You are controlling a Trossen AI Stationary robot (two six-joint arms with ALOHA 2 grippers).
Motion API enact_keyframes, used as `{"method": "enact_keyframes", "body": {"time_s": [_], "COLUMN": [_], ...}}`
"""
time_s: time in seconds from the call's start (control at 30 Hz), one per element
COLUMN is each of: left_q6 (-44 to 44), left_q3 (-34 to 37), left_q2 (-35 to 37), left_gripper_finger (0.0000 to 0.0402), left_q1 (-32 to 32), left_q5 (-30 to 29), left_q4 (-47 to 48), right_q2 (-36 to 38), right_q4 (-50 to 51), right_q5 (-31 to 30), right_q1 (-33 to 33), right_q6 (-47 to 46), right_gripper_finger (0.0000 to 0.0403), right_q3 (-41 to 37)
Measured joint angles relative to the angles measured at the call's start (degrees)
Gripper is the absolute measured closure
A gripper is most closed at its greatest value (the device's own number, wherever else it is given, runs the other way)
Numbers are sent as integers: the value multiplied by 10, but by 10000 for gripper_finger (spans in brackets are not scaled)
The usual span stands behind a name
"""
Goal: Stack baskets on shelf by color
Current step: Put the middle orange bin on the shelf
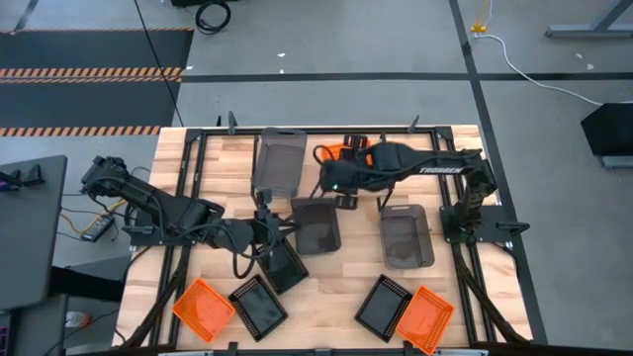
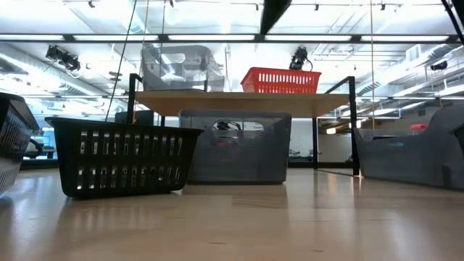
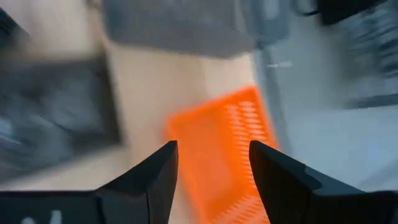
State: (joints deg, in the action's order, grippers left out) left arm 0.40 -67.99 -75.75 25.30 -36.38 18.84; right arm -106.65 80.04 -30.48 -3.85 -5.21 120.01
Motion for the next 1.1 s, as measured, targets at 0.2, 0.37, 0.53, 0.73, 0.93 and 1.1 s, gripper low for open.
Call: {"method": "enact_keyframes", "body": {"time_s": [0.2, 0.37, 0.53, 0.73, 0.93, 1.1], "left_q6": [-13, -13, -13, -13, -13, -13], "left_q3": [0, 0, 0, 0, 0, 0], "left_q2": [0, 0, 0, 0, 0, 0], "left_gripper_finger": [384, 391, 386, 383, 391, 386], "left_q1": [0, 0, 0, 0, 0, 0], "left_q5": [0, 0, 0, 0, 0, 0], "left_q4": [1, 1, 3, 3, 3, 3], "right_q2": [-1, -2, -3, -3, -3, -2], "right_q4": [-20, -51, -96, -127, -166, -177], "right_q5": [81, 81, 92, 116, 121, 122], "right_q1": [37, 66, 76, 81, 85, 94], "right_q6": [-91, -150, -141, -146, -143, -137], "right_gripper_finger": [203, 201, 199, 199, 199, 199], "right_q3": [20, -8, -34, -80, -125, -132]}}
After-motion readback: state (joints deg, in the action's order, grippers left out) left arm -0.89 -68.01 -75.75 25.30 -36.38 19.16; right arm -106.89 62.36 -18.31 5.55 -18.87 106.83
